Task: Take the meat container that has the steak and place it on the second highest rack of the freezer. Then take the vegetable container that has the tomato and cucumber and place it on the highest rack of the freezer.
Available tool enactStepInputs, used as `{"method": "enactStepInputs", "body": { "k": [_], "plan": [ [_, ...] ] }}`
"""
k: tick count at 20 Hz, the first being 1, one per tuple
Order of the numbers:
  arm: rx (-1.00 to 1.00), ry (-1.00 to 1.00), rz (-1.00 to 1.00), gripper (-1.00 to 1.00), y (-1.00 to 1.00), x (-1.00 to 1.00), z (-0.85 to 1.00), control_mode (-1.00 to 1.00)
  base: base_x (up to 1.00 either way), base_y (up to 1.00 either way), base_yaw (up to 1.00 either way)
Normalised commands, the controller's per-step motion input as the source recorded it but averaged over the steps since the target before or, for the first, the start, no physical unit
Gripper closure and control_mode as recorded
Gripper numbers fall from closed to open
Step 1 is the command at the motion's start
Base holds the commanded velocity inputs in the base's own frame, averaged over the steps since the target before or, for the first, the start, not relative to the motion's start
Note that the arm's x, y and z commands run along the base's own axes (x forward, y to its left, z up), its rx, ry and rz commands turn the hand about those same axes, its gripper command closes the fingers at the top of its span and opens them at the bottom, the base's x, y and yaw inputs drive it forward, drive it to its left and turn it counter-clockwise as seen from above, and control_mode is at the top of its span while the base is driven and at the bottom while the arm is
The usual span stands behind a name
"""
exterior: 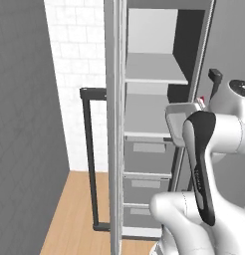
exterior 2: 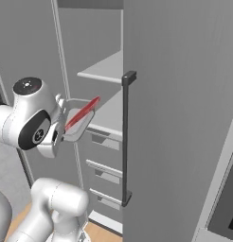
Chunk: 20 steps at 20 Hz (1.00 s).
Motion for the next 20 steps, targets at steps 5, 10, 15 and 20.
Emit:
{"method": "enactStepInputs", "body": {
  "k": [5, 10, 15, 20],
  "plan": [
    [0.00, 0.00, 0.00, 1.00, 0.00, 0.00, 0.00, 1.00, 0.09, 0.02, -0.03],
    [0.00, 0.00, -0.03, 1.00, 0.00, 0.68, 0.00, -1.00, 0.06, 0.00, 0.00],
    [0.00, 0.00, -0.04, 1.00, -0.10, 0.93, -0.12, -1.00, 0.00, 0.00, 0.00],
    [0.00, -0.06, 0.00, 1.00, -0.27, 0.68, -0.48, -1.00, 0.00, 0.00, 0.00]
  ]
}}
